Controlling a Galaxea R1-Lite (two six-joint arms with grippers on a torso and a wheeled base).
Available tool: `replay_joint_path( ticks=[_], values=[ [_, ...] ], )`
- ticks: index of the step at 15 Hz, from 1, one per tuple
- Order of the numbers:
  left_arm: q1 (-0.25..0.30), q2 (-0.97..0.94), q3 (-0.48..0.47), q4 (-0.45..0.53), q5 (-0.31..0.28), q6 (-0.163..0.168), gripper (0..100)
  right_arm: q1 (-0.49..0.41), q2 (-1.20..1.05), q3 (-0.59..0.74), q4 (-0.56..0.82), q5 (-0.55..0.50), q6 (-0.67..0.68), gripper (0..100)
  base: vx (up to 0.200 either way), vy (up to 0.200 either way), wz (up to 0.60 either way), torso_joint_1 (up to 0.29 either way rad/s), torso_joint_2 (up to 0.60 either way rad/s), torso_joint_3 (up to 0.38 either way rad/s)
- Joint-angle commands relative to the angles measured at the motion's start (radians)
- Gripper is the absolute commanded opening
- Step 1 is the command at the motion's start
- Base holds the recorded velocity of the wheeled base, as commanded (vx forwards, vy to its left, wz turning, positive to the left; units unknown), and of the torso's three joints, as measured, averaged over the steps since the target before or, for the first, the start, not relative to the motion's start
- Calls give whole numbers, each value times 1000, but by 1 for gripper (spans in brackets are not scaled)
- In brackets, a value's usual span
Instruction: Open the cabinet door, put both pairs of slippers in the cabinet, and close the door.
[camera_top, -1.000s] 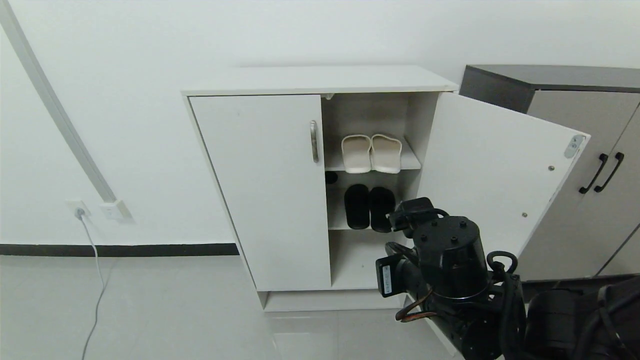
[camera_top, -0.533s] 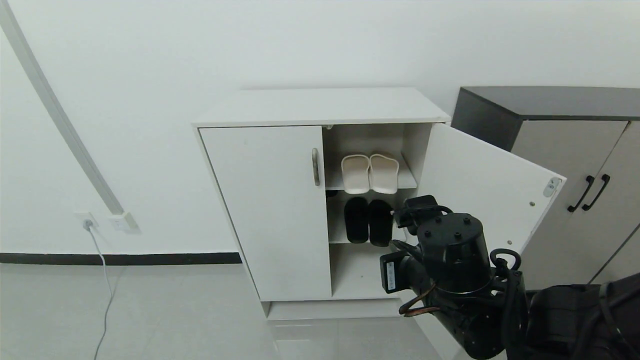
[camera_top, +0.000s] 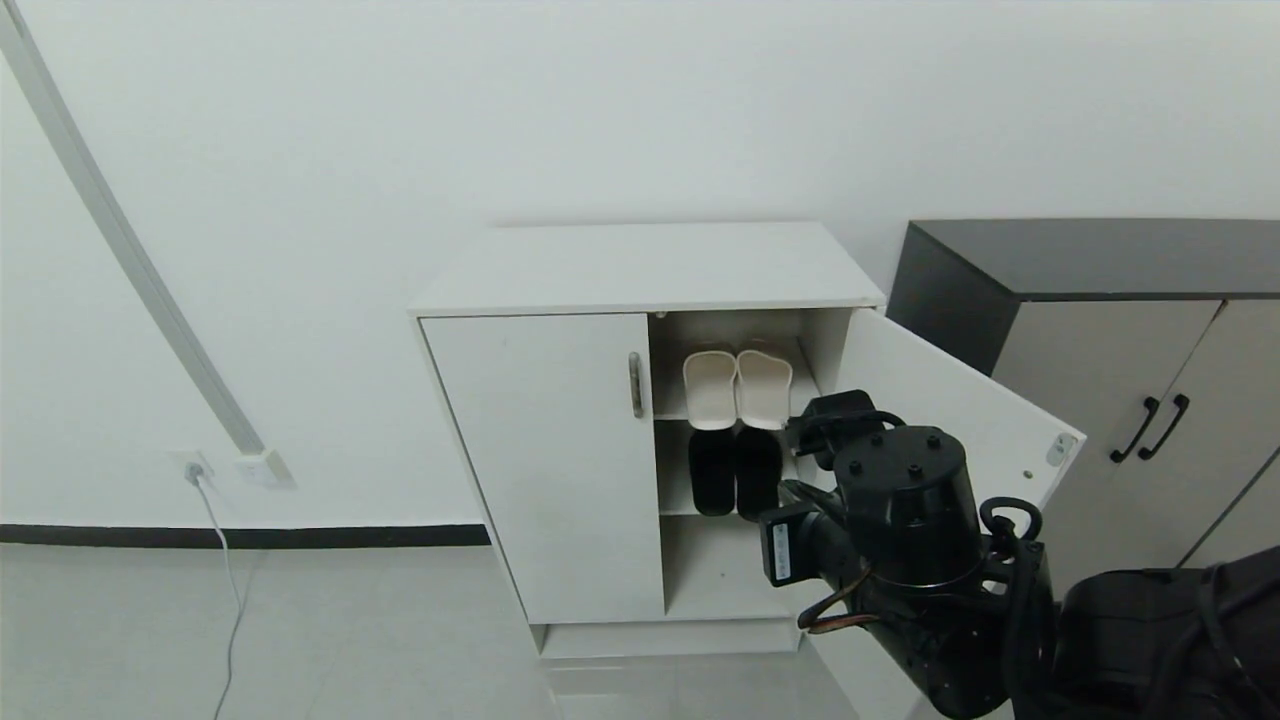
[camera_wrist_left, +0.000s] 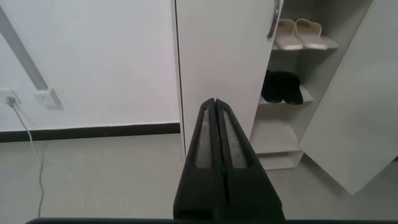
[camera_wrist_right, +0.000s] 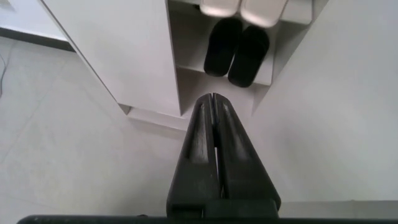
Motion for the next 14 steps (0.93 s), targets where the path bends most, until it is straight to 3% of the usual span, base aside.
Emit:
replay_joint_path(
  ticks=[1,14],
  values=[
    [0,0,0,0,0,0,0,-1,6,0,0,0,0,0,0,0,0,203,-525,-315],
    [0,2,0,0,0,0,0,-16,-5,2,-2,9,1,0,0,0,0,233,-546,-312]
  ],
)
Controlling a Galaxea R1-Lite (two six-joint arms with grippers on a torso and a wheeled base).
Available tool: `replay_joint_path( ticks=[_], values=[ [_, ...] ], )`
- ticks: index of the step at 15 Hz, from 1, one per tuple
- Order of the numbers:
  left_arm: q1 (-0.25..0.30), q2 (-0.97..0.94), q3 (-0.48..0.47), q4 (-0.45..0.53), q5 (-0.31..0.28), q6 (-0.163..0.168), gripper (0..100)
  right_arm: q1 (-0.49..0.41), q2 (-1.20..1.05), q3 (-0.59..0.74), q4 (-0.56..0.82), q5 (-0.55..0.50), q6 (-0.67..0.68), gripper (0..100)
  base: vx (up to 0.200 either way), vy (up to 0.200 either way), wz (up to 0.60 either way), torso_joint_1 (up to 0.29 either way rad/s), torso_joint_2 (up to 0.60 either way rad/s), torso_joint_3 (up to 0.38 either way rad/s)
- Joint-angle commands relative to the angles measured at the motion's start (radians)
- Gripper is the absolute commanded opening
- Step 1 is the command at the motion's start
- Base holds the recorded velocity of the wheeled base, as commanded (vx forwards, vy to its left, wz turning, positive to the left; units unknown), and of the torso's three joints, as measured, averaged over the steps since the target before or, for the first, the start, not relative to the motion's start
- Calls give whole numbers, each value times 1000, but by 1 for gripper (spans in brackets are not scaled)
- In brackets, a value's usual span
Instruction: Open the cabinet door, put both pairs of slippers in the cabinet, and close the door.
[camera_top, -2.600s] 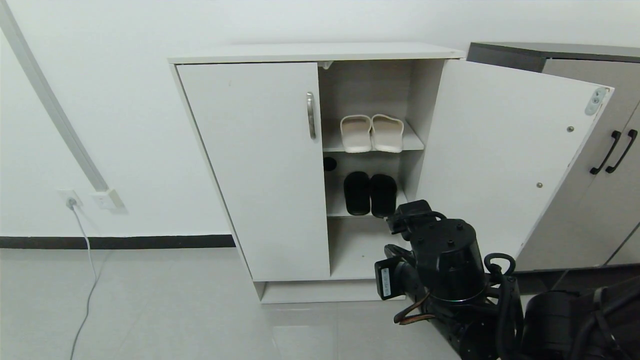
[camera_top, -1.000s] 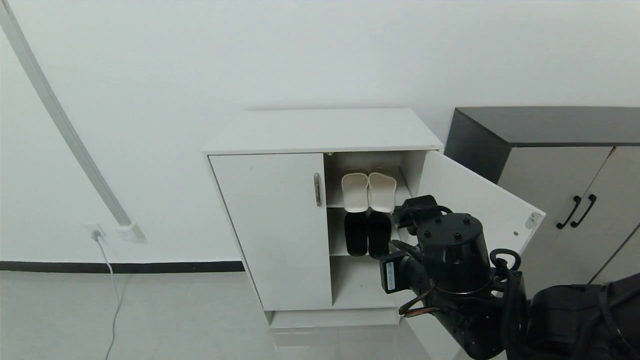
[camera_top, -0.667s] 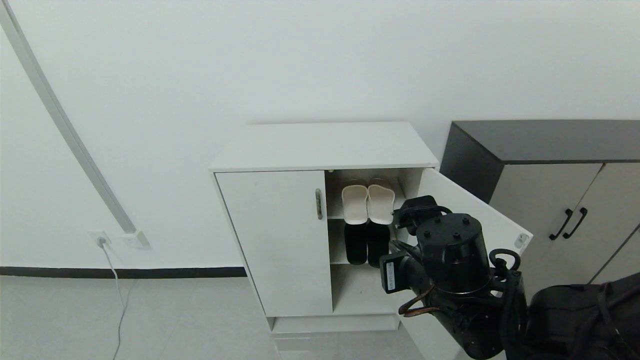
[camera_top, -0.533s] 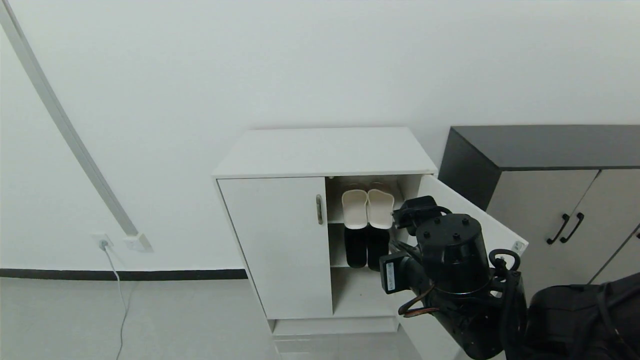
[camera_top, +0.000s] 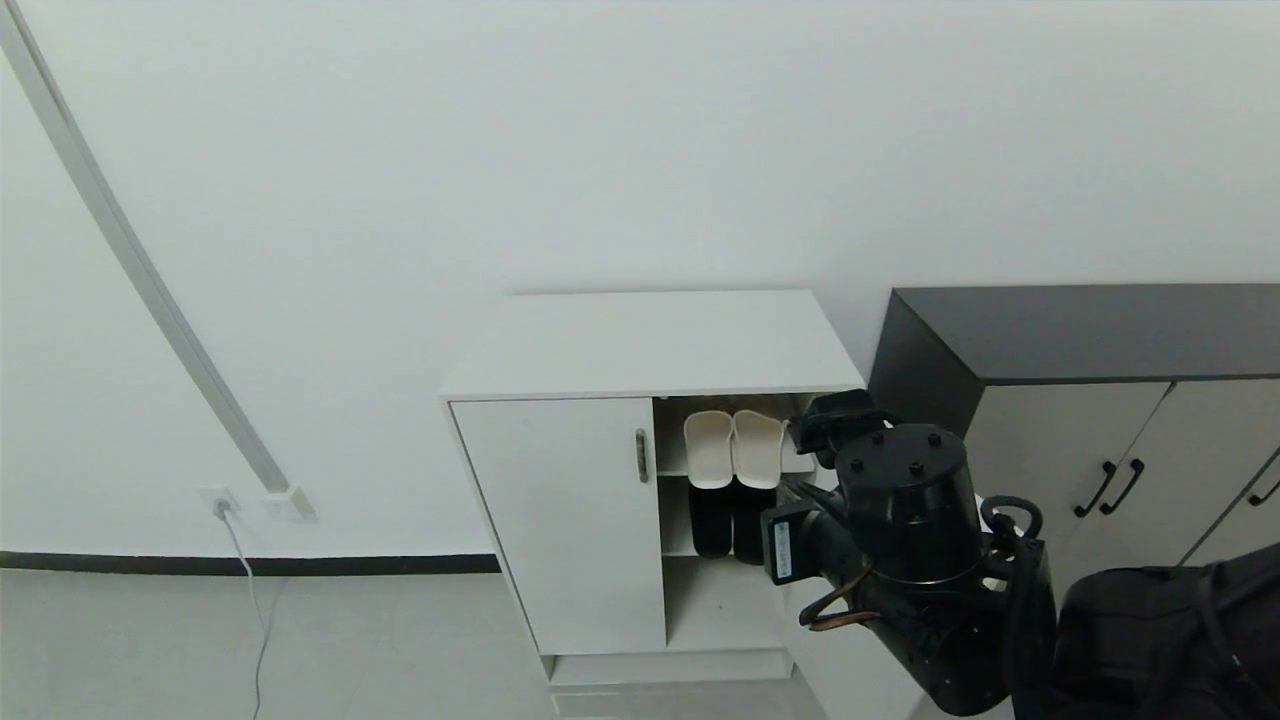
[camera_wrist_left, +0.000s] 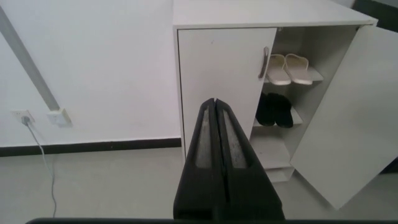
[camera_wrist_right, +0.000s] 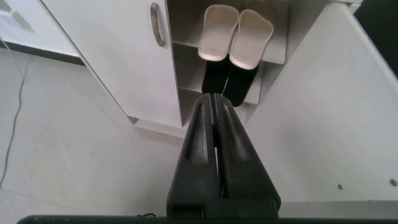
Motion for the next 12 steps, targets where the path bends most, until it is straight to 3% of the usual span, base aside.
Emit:
replay_joint_path(
  ticks=[1,7,11,12],
  values=[
    [0,0,0,0,0,0,0,-12,-3,1,0,15,1,0,0,0,0,183,-398,-207],
    [0,0,2,0,-1,5,0,-33,-3,14,-11,24,-4,0,0,0,0,170,-369,-197],
    [0,0,0,0,-1,3,0,-35,-2,15,-11,26,-4,0,0,0,0,18,-40,-24],
    [0,0,2,0,-1,3,0,-35,0,15,-11,27,-4,0,0,0,-600,7,7,2]
  ],
)
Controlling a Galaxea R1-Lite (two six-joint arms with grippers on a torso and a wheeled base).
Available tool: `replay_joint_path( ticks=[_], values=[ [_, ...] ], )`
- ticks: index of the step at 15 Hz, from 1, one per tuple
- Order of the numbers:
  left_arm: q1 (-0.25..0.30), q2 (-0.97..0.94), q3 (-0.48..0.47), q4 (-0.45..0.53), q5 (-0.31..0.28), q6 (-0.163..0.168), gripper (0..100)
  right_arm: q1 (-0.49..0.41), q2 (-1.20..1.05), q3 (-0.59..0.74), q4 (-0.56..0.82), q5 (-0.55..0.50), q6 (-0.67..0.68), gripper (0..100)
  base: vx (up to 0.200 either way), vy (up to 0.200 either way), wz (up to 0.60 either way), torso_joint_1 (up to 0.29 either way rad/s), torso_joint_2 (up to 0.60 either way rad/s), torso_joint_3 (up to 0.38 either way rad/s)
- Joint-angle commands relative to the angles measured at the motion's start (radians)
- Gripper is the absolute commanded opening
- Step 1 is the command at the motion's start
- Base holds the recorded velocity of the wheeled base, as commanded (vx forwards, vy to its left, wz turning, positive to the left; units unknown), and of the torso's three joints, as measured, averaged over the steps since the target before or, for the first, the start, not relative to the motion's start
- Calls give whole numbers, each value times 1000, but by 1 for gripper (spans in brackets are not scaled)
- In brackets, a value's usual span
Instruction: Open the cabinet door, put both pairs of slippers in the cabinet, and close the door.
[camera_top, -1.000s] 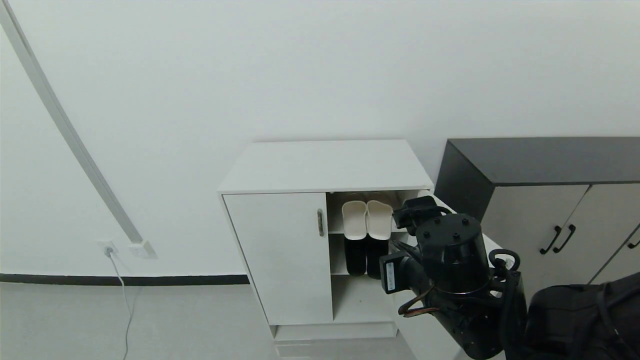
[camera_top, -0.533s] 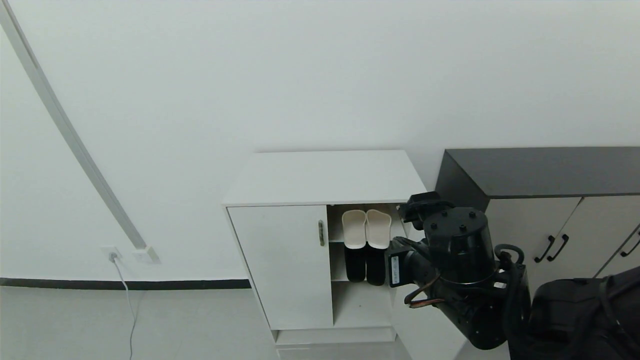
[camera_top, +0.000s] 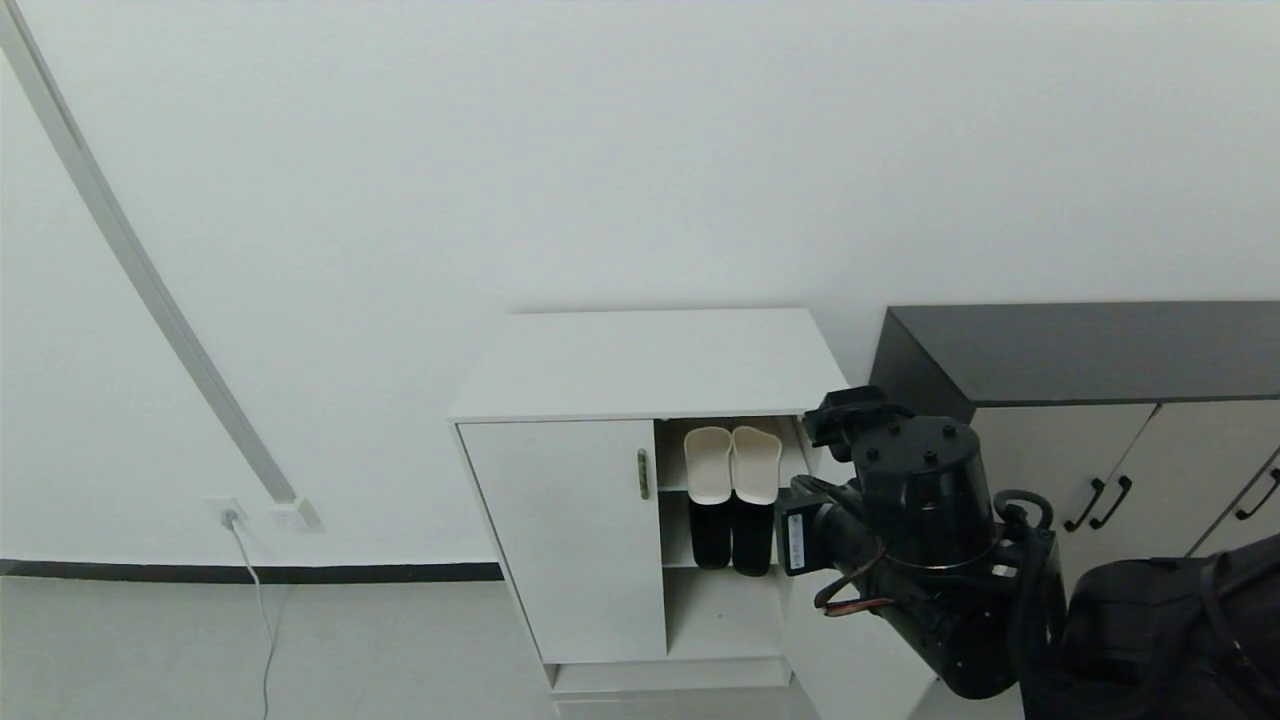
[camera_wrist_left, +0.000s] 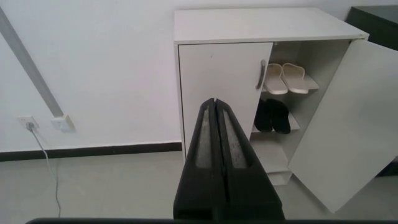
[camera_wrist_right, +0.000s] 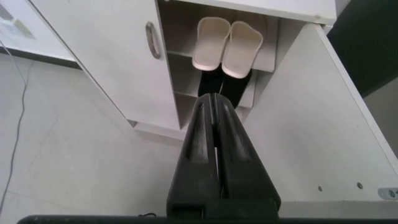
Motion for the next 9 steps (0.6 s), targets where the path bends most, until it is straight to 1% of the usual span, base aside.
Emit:
replay_joint_path(
  ticks=[1,5,9],
  values=[
    [0,0,-1,0,0,-1,0,1,4,2,0,2,0,0,0,0,-600,7,12,-7],
    [0,0,-1,0,0,-2,0,-16,2,3,-3,16,2,0,0,0,-600,10,-3,2],
    [0,0,-1,0,2,-4,0,-27,16,13,-37,19,-7,0,0,0,0,0,0,0]
  ],
)
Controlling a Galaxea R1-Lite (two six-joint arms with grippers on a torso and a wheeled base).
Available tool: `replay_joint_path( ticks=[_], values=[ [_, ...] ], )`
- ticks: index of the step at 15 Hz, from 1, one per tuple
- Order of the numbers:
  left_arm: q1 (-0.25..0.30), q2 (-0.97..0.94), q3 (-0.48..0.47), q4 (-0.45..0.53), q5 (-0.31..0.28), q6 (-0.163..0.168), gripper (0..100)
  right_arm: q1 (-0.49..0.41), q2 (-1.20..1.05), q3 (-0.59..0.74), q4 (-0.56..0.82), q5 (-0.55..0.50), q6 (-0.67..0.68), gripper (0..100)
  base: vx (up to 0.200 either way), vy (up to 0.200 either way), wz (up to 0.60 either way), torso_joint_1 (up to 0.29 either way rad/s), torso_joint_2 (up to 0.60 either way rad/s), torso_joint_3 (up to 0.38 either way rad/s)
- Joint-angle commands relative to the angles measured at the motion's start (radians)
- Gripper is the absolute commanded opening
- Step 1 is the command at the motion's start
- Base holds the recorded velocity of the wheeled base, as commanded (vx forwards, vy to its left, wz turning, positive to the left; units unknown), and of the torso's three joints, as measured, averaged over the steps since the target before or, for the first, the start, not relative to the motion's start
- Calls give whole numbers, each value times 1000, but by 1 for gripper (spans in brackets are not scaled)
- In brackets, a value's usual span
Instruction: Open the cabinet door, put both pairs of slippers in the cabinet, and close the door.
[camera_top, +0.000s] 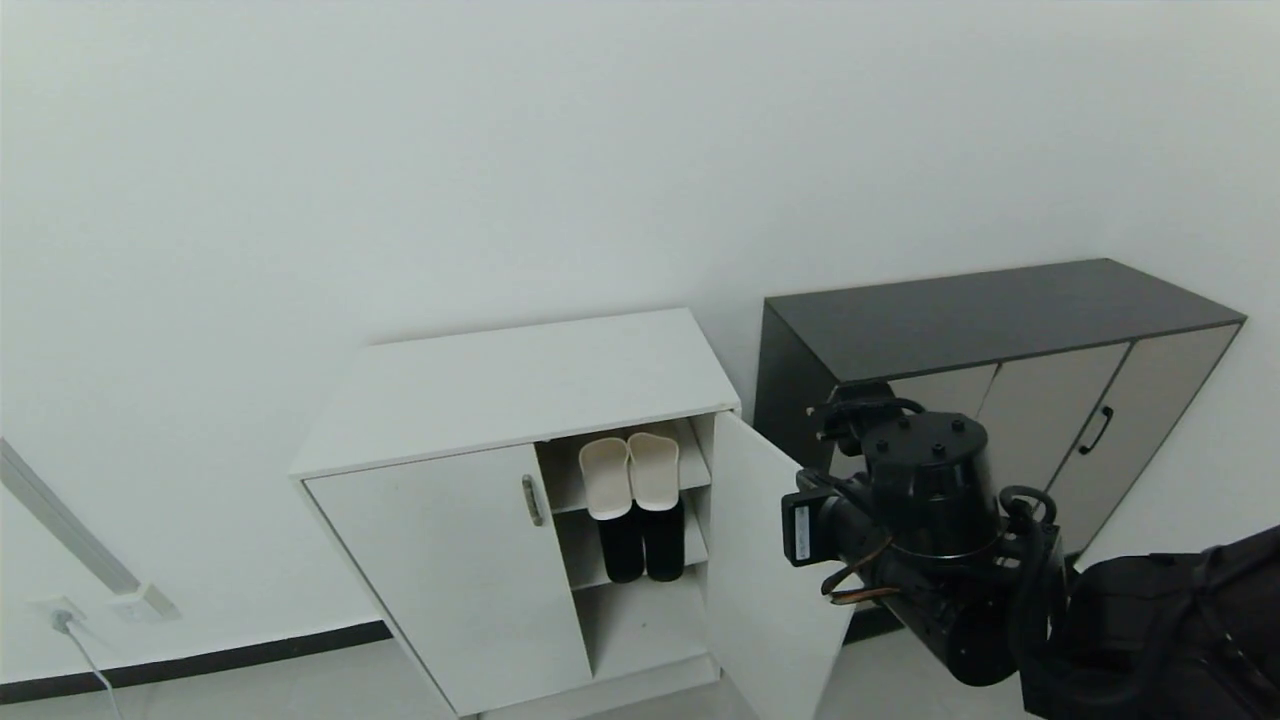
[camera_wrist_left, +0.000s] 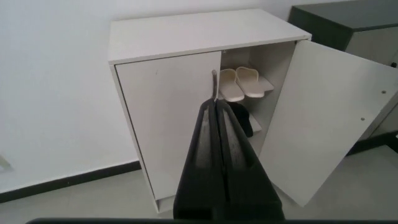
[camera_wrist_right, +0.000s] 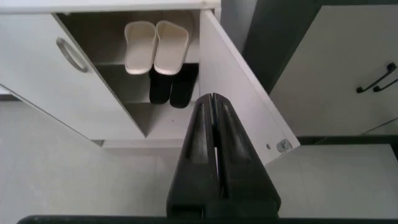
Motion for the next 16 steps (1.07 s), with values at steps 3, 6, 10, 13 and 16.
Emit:
replay_joint_path(
  ticks=[3,6,10,13,16],
  values=[
    [0,0,0,0,0,-2,0,-6,13,4,-1,0,-2,0,-133,0,0,0,0,2],
    [0,0,0,0,0,-1,0,-25,14,0,-6,3,-2,0,-133,0,0,3,3,-3],
    [0,0,0,0,0,-1,0,-117,59,-72,-10,12,-28,0,0,0,0,0,0,0],
    [0,2,0,0,0,-1,0,-221,99,-147,-1,117,-28,0,0,0,0,0,0,0],
    [0,0,0,0,0,-1,0,-279,161,-205,17,147,-28,0,0,0,0,0,0,0]
  ],
)
